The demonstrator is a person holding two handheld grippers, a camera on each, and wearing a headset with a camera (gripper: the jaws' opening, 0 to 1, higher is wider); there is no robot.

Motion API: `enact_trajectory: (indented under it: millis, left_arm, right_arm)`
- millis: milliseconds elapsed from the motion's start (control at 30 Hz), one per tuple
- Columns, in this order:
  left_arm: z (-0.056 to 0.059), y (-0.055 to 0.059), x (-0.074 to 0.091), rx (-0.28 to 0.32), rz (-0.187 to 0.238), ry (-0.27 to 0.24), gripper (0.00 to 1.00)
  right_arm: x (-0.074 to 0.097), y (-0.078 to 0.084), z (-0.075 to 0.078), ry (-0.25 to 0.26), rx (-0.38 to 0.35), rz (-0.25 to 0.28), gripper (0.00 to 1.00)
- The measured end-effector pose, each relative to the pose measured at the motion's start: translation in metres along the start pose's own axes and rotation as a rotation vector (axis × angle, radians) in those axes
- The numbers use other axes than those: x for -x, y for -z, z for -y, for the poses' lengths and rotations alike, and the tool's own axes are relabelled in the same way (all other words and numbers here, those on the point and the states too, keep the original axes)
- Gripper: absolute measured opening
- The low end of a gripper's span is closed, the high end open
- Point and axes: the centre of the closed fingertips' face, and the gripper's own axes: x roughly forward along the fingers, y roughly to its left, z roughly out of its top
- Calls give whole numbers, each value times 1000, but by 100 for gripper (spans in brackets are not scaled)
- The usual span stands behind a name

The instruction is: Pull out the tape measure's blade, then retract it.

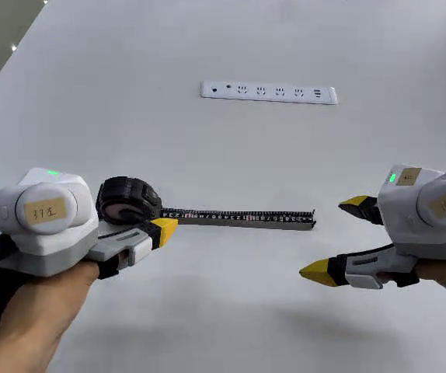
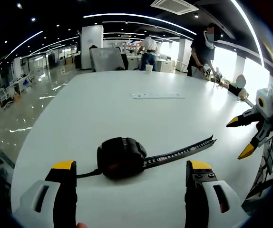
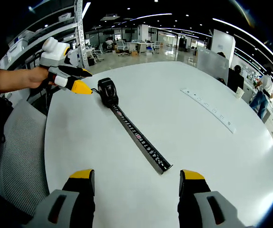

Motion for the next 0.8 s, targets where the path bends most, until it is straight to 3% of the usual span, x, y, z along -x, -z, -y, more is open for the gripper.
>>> enact_trajectory:
  millis: [133, 467, 800]
  left_arm:
    - [0, 2, -6, 15, -11, -9, 91]
    - [0, 5, -20, 26, -32, -22, 87]
    - [2, 9, -32, 49, -51, -32, 83]
  right_arm:
    - [-5, 1, 3, -26, 54, -30, 69]
    - [-16, -4, 18, -65, 110, -49, 61]
    - [-27, 6, 28, -123, 171, -112, 48]
